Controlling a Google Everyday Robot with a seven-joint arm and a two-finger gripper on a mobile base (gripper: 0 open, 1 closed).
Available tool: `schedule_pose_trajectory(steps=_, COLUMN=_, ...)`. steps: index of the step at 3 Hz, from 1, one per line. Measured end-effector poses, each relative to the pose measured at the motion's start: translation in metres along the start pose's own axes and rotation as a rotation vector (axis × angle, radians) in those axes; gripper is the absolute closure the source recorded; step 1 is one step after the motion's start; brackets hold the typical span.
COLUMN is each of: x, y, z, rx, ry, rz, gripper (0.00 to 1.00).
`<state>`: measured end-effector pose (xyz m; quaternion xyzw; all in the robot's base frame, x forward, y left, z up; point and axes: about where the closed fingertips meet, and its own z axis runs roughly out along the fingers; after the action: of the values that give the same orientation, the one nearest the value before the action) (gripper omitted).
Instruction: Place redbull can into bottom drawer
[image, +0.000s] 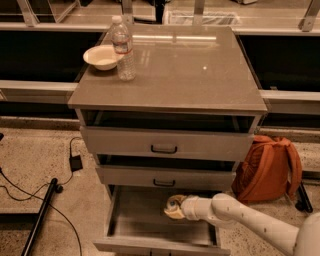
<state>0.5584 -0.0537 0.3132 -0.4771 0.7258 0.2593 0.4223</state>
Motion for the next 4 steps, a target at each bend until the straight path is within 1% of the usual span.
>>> schedule_pose_trajectory(steps=1, x=0.044, y=0.001, z=0.022, rx=-0.013, ry=0.04, rz=-0.017, gripper=0.77)
schedule_pose_trajectory(steps=2, x=0.068, y=0.003, z=0.03, rx=0.007, ry=0.012, rz=-0.054, gripper=0.53)
schedule_pose_trajectory(steps=3, x=0.082, y=0.002, z=0.032, rx=0.02, ry=-0.042, rz=-0.052, gripper=0.3)
schedule_pose_trajectory(steps=4, x=0.085, y=0.003, z=0.033, rx=0.019, ry=-0.046, rz=-0.051, gripper=0.07)
